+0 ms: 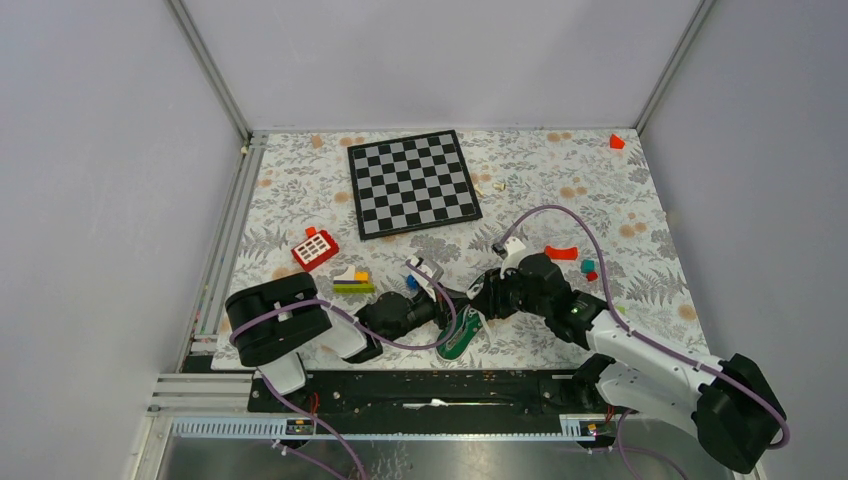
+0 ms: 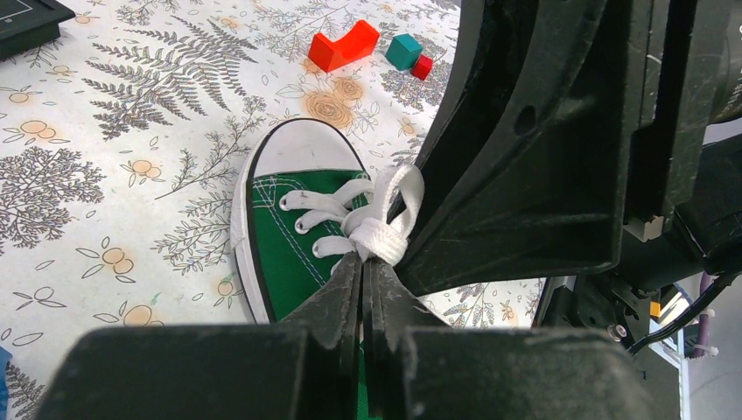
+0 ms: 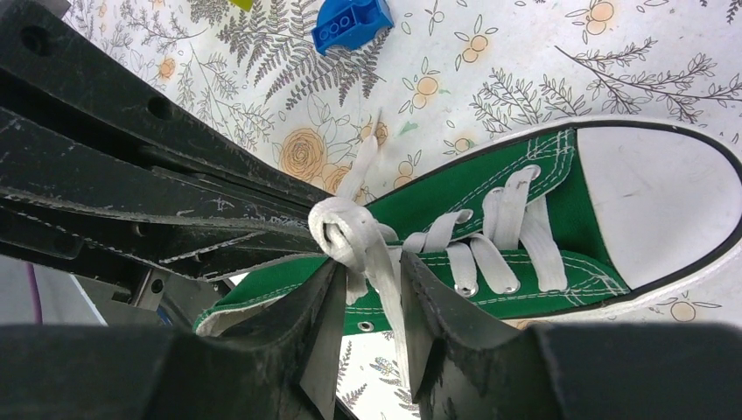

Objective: Tie the shoes
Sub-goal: Cross the shoelace with the shoelace.

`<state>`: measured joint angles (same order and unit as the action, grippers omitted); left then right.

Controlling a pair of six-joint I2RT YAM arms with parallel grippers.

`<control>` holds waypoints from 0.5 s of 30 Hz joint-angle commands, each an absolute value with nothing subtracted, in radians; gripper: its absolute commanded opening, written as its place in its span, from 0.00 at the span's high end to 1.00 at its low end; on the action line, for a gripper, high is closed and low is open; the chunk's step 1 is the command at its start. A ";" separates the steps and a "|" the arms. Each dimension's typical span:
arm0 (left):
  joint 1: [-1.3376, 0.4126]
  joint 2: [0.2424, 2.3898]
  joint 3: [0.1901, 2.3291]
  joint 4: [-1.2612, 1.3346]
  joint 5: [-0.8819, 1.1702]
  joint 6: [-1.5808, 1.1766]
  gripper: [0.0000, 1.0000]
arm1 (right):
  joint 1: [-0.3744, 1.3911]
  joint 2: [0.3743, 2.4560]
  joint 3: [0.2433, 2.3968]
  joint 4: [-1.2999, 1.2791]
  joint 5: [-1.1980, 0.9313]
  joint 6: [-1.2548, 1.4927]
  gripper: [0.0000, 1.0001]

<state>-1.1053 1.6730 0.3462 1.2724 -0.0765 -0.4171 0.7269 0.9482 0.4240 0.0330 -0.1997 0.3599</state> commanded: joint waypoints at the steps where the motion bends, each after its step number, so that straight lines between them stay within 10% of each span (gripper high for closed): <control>1: -1.109 1.661 0.371 1.318 -0.086 -0.406 1.00 | 0.739 0.960 0.454 0.081 -0.184 0.362 0.64; 6: -1.109 1.657 0.370 1.316 -0.086 -0.405 1.00 | 0.739 0.966 0.452 0.093 -0.176 0.365 0.66; 15: -1.109 1.659 0.373 1.310 -0.085 -0.402 1.00 | 0.738 0.937 0.447 0.090 -0.184 0.387 1.00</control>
<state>-1.1053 1.6730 0.3466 1.2655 -0.0830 -0.4145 0.7288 0.9630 0.4240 0.0517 -0.1993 0.3767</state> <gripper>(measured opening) 0.013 0.019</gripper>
